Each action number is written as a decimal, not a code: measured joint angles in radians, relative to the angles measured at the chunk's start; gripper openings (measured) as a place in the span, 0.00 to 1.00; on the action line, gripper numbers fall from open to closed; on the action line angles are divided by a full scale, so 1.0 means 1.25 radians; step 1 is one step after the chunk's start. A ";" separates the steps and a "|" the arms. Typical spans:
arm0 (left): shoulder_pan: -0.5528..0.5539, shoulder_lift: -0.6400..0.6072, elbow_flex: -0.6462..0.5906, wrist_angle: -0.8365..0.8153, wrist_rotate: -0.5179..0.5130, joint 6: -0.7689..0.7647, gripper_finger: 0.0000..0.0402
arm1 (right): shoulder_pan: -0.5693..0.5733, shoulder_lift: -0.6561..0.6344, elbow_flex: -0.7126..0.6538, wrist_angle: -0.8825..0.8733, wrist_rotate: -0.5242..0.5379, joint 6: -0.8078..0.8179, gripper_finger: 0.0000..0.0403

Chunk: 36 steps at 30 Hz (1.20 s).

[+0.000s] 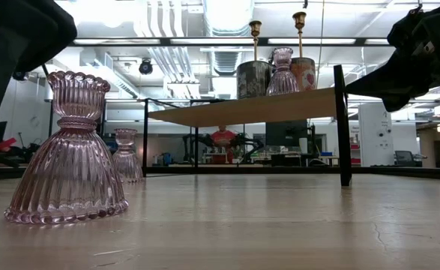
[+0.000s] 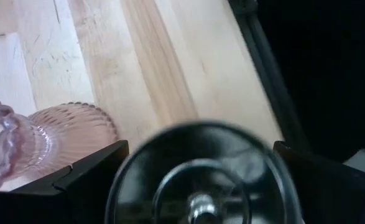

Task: Pick & Place candle stick holders
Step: Put the silver scented candle on the shelf aligned with the other silver scented candles

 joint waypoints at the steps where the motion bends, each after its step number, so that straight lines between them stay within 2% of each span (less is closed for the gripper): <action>1: 0.000 0.000 0.000 0.009 0.000 -0.018 0.99 | 0.000 0.000 0.000 0.000 0.000 0.000 0.02; 20: -0.002 -0.001 0.000 -0.038 -0.032 -0.001 0.99 | 0.000 0.000 0.000 0.000 0.000 0.000 0.02; 36: -0.001 -0.002 0.000 -0.029 -0.048 -0.053 0.99 | 0.000 0.000 0.000 0.000 0.000 0.000 0.02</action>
